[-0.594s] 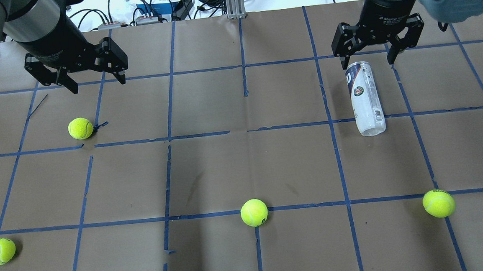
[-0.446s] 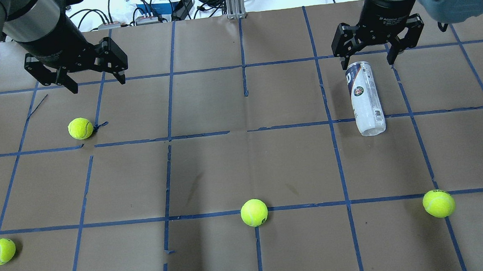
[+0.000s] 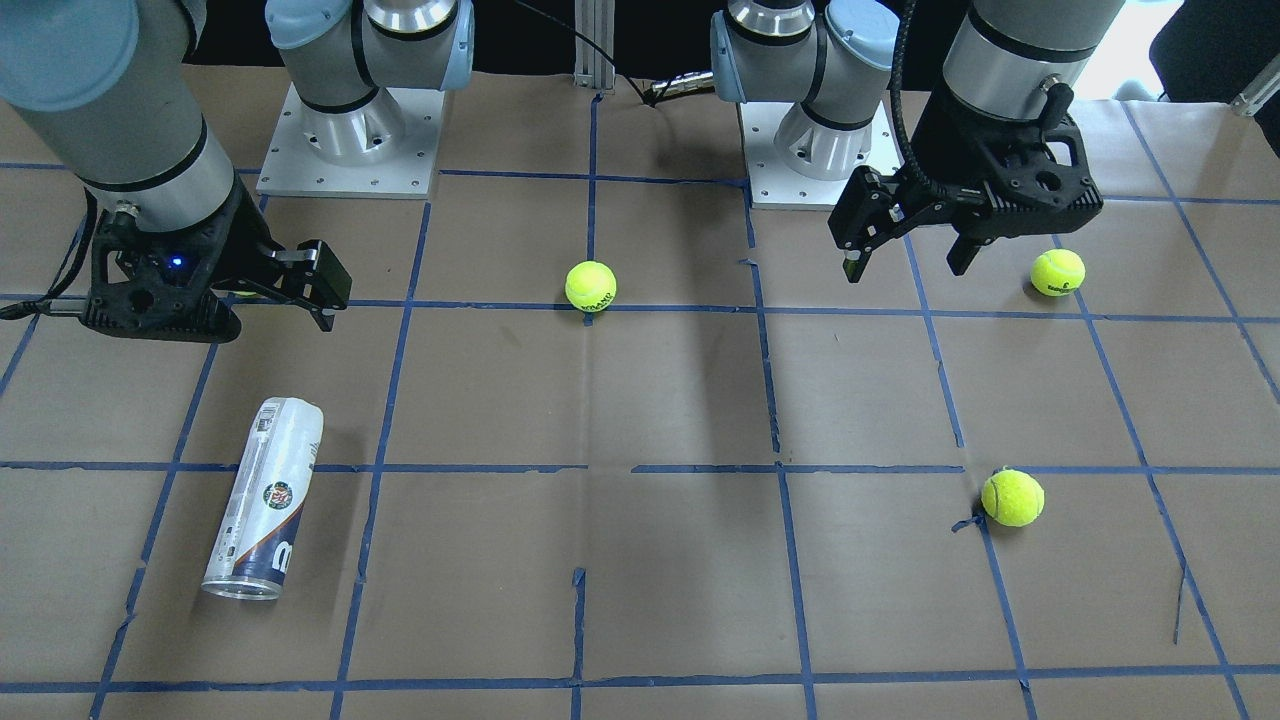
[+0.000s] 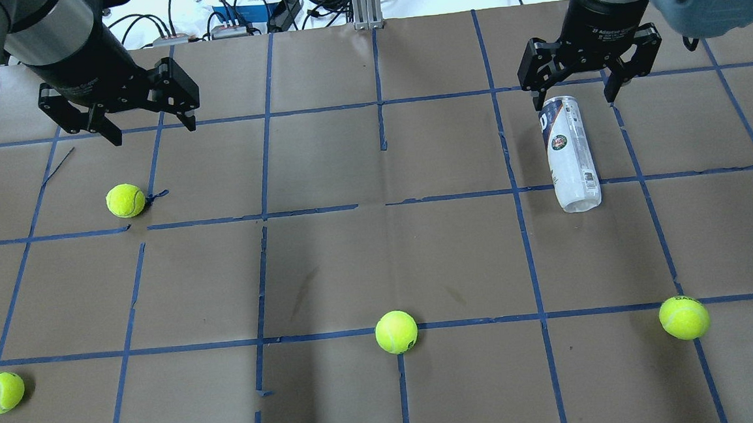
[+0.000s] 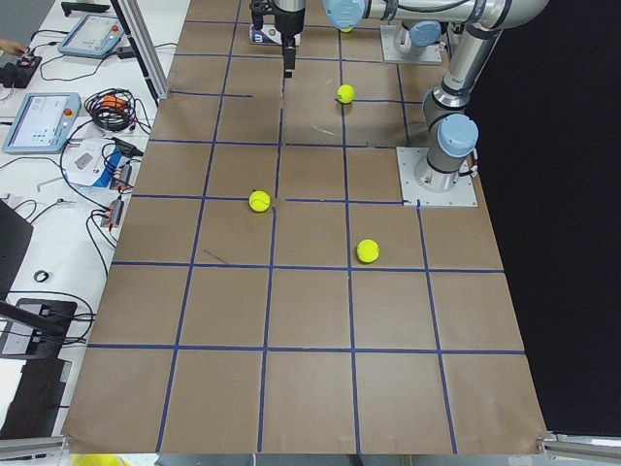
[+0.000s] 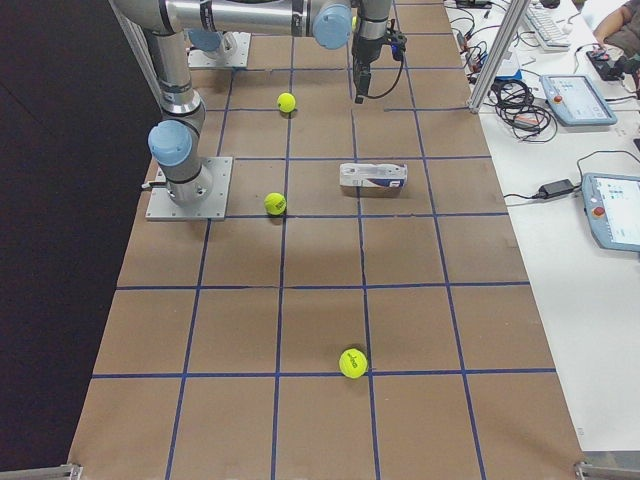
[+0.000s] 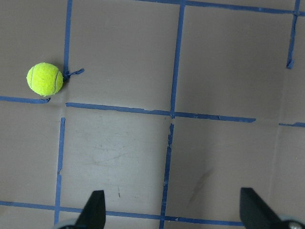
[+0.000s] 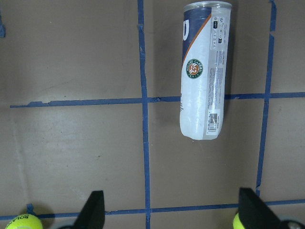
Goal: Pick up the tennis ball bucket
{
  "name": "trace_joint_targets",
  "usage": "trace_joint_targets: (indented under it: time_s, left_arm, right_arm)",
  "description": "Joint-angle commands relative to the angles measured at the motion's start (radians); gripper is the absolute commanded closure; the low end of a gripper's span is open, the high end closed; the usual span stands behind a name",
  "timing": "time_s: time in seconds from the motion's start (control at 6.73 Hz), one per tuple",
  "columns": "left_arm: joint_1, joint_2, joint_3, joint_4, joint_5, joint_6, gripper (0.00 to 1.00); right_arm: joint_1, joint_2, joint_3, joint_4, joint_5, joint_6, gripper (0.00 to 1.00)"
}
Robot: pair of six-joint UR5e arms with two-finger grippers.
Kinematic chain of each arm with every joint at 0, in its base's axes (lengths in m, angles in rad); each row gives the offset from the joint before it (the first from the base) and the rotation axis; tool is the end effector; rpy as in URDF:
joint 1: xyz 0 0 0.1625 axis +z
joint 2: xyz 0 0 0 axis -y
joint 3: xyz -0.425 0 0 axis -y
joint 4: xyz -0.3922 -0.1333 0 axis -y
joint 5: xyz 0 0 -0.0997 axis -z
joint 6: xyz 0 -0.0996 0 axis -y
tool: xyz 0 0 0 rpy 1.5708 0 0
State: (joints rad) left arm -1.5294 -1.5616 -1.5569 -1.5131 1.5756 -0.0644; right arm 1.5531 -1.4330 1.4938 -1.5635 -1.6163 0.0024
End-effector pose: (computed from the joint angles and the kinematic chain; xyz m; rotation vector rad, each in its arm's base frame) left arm -0.1122 -0.5007 0.5053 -0.1661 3.1308 -0.1268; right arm 0.1191 -0.5447 0.4536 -0.0287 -3.0947 -0.1059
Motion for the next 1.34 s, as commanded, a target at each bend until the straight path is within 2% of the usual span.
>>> trace_joint_targets:
  time_s: [0.0, 0.3, 0.59, 1.19]
  left_arm:
    - [0.000, 0.000, -0.002, 0.001, 0.000, 0.000, 0.00]
    - [0.000, 0.000, 0.001, -0.001, 0.000, 0.000, 0.00]
    - [-0.002, 0.000, -0.003, -0.001, 0.001, 0.000, 0.00]
    - [-0.002, 0.005, -0.008, -0.001, -0.002, 0.000, 0.00]
  right_arm:
    - [0.001, 0.002, -0.001, -0.036, -0.002, -0.001, 0.00]
    - [-0.037, 0.061, 0.026, -0.108, -0.004, -0.062, 0.00]
    - [-0.088, 0.144, 0.058, -0.241, -0.007, -0.160, 0.00]
    - [-0.132, 0.268, 0.065, -0.309, -0.007, -0.185, 0.00]
